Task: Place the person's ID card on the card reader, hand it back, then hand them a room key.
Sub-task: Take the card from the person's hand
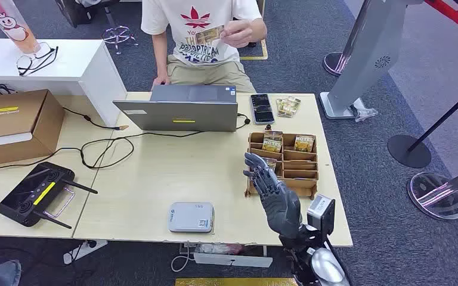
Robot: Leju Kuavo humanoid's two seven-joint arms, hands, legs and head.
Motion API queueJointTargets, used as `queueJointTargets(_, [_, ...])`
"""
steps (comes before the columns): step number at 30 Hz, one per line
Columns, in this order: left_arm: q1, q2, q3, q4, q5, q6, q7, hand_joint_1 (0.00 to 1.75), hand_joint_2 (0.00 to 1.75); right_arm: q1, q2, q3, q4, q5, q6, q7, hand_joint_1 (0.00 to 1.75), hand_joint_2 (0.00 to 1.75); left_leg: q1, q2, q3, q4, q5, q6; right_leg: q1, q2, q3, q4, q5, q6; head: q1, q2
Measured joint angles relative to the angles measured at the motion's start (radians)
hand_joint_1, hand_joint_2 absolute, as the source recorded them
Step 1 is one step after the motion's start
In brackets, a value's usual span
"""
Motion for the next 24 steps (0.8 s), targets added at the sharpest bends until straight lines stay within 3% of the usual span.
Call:
queueJointTargets(5, [0.000,0.000,0.000,0.000,-0.002,-0.006,-0.001,0.00,0.00,-0.020,-0.008,0.014,0.016,0.014,0.000,0.020,0.00,0.00,0.000,0.000,0.000,0.000,0.000,0.000,0.000,0.000,0.000,0.000,0.000,0.000,0.000,0.000])
queueJointTargets(9, [-0.001,0.000,0.000,0.000,-0.002,-0.006,0.000,0.00,0.00,-0.037,-0.015,0.026,0.028,0.016,0.000,0.027,0.00,1.75,0.000,0.000,0.000,0.000,0.000,0.000,0.000,0.000,0.000,0.000,0.000,0.000,0.000,0.000])
queueJointTargets(24, [-0.002,0.000,0.000,0.000,-0.008,-0.008,0.000,0.00,0.00,-0.136,-0.038,0.046,0.043,0.112,-0.074,0.034,0.00,1.75,0.000,0.000,0.000,0.000,0.000,0.000,0.000,0.000,0.000,0.000,0.000,0.000,0.000,0.000])
